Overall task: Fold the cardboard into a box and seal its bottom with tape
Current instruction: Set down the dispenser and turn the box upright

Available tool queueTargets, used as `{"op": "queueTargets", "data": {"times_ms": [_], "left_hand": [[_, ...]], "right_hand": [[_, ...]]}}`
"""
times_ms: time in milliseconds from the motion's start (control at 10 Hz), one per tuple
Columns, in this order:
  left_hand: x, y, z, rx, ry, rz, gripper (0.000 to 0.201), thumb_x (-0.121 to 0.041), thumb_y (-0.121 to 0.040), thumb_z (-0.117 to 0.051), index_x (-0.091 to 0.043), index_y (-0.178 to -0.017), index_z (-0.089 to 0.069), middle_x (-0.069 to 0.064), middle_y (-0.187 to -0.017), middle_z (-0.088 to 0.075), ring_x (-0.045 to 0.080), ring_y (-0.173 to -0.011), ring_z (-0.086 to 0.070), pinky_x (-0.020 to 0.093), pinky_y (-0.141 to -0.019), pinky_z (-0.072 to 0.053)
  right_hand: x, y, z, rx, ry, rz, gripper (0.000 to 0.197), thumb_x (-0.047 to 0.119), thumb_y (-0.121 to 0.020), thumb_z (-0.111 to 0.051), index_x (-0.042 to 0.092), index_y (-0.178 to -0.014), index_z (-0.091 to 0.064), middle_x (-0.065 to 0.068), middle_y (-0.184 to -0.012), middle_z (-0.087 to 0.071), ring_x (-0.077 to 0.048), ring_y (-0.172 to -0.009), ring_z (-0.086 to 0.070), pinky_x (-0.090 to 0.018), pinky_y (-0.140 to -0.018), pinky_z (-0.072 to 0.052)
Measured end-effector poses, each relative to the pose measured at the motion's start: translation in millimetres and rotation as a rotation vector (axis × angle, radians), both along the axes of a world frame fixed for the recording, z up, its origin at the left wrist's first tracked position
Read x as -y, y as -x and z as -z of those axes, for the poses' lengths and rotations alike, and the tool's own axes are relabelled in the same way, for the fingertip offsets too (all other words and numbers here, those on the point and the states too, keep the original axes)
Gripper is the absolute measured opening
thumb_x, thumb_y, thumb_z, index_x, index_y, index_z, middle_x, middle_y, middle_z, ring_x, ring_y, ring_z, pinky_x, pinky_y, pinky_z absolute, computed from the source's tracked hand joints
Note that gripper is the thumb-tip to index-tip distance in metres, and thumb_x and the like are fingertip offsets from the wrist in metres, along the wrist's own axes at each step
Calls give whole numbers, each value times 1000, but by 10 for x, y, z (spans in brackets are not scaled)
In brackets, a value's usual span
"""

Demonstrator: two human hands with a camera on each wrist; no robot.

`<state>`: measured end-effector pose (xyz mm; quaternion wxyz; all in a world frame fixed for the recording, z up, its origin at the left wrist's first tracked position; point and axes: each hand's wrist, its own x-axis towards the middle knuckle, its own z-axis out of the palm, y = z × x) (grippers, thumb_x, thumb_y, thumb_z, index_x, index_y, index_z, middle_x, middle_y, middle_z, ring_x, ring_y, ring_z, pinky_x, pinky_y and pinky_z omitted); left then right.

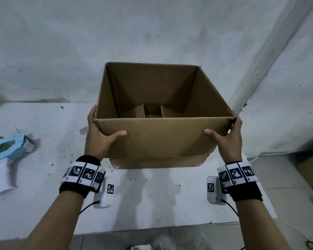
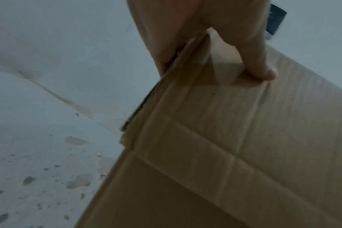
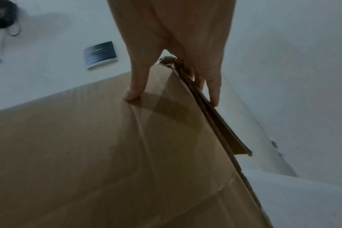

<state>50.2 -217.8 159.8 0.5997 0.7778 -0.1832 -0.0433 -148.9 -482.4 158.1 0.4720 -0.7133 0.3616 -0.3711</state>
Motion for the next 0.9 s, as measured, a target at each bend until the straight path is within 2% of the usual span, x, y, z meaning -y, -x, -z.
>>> {"op": "queueTargets", "data": {"times_ms": [100,300,400,500,600,700,800,900], "left_hand": [[196,-7,27,13,-4,69,108,-14,-65,-80,-30,-144,-9,1,-147,-31,12,-123,-37,30,-101,-38],[584,-353,-5,-10,-2,99,98,-5,-71,-74,-21,-144,-10,9,-145,-37,21,-126,-41,32,-102,-38],[711,-630,0,-45,-49,106,95,-4,-73,-72,-17,-143,-9,14,-142,-39,30,-128,-41,44,-108,-36],[776,-725,9,-71,-80,113,94,-5,-74,-72,-17,-142,-8,16,-141,-38,33,-127,-41,51,-108,-35],[806,-739,28,-91,-80,101,94,-5,-74,-72,-15,-142,-8,17,-141,-37,34,-128,-40,52,-108,-35],[739,-694,49,-73,-124,97,94,-7,-73,-73,-11,-143,-10,17,-143,-35,33,-130,-38,49,-109,-34],[569,-580,-38,11,-206,79,89,-21,-77,-71,-11,-145,-13,12,-150,-28,29,-137,-31,45,-113,-29],[508,-466,-95,57,-207,51,80,-27,-83,-64,-14,-146,-16,9,-153,-24,25,-139,-27,40,-114,-26]], "right_hand": [[186,-27,-6,40,-13,66,95,15,-67,-81,18,-142,-24,-4,-146,-38,-19,-133,-38,-41,-112,-35],[441,-416,-72,45,-3,62,93,4,-74,-73,7,-145,-14,-12,-151,-25,-21,-137,-29,-32,-115,-25],[592,-698,-102,0,-23,68,90,3,-76,-72,5,-145,-14,-13,-150,-25,-24,-138,-28,-26,-113,-21],[681,-788,-116,-25,-45,94,86,4,-74,-74,7,-141,-20,-11,-148,-30,-25,-136,-32,-30,-113,-23],[756,-765,-131,-80,-62,74,86,6,-73,-76,6,-140,-22,-12,-147,-30,-27,-135,-33,-35,-115,-26],[773,-681,-150,-161,-56,64,92,8,-72,-77,5,-143,-18,-14,-150,-25,-28,-138,-29,-36,-115,-24],[603,-620,-327,-192,64,82,100,8,-76,-73,9,-149,-5,-13,-157,-9,-29,-145,-14,-39,-118,-18],[416,-653,-402,-227,237,72,91,14,-83,-66,15,-150,-4,-9,-159,-7,-30,-145,-12,-41,-118,-19]]}}
